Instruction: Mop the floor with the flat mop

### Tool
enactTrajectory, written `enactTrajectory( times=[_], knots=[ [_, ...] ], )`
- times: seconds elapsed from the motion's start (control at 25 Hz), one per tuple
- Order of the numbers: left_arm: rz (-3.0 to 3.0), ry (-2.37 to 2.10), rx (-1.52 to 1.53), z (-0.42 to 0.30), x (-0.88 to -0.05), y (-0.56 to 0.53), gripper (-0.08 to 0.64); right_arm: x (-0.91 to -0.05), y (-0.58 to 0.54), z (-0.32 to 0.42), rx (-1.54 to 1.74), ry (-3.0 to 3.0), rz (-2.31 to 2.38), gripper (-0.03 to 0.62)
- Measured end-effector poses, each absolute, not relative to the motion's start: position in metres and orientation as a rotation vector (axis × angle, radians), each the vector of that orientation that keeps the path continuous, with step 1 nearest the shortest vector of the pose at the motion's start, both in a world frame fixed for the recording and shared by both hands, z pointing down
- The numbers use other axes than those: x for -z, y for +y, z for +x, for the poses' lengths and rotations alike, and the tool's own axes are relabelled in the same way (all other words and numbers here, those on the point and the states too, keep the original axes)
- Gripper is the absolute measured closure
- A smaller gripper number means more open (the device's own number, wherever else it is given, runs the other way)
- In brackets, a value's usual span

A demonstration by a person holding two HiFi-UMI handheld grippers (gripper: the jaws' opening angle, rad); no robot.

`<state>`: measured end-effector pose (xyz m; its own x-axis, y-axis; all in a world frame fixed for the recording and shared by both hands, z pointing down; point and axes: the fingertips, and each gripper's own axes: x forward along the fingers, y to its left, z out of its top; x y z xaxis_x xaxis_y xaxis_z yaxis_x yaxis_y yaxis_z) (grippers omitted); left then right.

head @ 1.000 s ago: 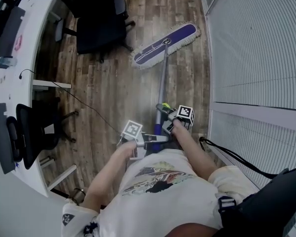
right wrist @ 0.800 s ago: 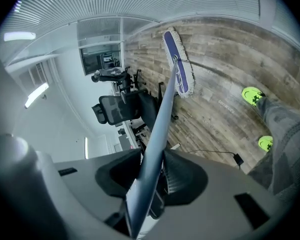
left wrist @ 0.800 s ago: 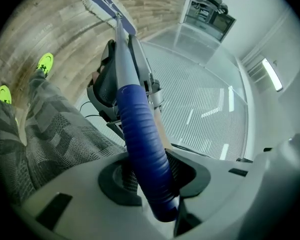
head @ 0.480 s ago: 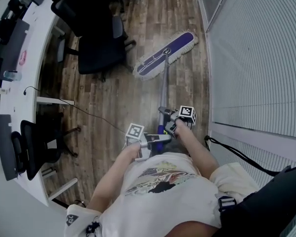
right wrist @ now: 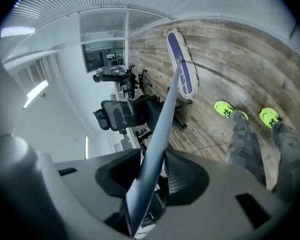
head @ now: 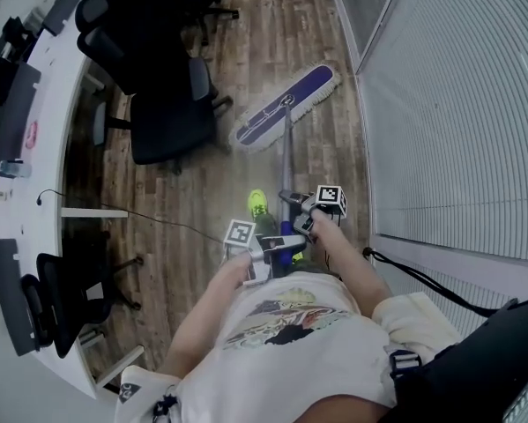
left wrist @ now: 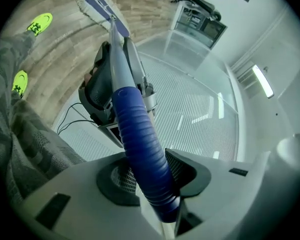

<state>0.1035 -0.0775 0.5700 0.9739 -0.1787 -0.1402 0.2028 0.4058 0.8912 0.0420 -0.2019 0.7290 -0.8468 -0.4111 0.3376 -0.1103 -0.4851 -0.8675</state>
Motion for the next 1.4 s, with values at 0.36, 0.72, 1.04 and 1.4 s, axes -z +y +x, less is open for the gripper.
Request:
enactTrajectory(
  times=[0.36, 0.72, 1.04, 1.4],
  knots=[
    [1.137, 0.059, 0.181, 0.066, -0.574, -0.197, 0.428, -0.730, -0.326, 0.009, 2.413, 1.468, -0.818, 0.454],
    [1.142, 0.092, 0.137, 0.046, -0.593, -0.299, 0.428, -0.745, -0.433, -0.006, 2.356, 1.440, -0.874, 0.454],
    [1.139, 0.096, 0.158, 0.045, -0.605, -0.332, 0.430, -0.754, -0.468, -0.008, 2.343, 1.445, -0.905, 0.456],
    [1.103, 0.054, 0.172, 0.040, -0.610, -0.291, 0.448, -0.757, -0.425, -0.010, 2.318, 1.378, -0.893, 0.462]
  ],
)
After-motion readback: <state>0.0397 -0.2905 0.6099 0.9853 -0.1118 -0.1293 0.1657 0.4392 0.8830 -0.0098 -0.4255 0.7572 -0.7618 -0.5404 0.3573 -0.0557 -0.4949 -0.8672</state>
